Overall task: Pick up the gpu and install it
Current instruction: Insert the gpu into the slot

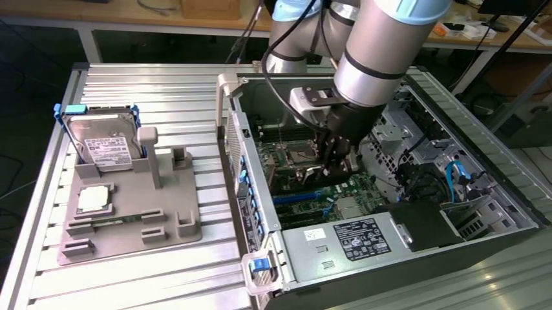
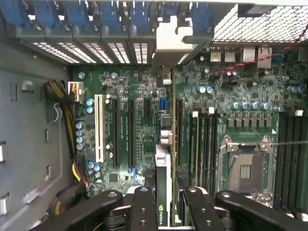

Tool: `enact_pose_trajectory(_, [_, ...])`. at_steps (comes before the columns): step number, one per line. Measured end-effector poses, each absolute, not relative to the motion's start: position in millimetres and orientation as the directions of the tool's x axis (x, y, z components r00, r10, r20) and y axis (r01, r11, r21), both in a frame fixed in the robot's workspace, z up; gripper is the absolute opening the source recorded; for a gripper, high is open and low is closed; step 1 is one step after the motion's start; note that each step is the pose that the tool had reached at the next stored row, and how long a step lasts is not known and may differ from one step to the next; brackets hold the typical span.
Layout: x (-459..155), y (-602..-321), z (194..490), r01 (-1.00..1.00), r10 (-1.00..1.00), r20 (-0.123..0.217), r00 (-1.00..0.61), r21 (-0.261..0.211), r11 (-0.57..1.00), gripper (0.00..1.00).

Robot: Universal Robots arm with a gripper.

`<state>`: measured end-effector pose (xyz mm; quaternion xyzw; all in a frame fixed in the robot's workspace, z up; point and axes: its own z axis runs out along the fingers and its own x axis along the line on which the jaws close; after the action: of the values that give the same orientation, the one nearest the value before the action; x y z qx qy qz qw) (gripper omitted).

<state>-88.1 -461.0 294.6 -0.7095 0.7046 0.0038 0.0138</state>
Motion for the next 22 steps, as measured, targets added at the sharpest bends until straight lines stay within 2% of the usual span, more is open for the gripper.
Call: enact_pose_trajectory(22, [-98,-461,282,-1.000,-1.000,-0.025,0.004,-0.004,-0.004,0.27])
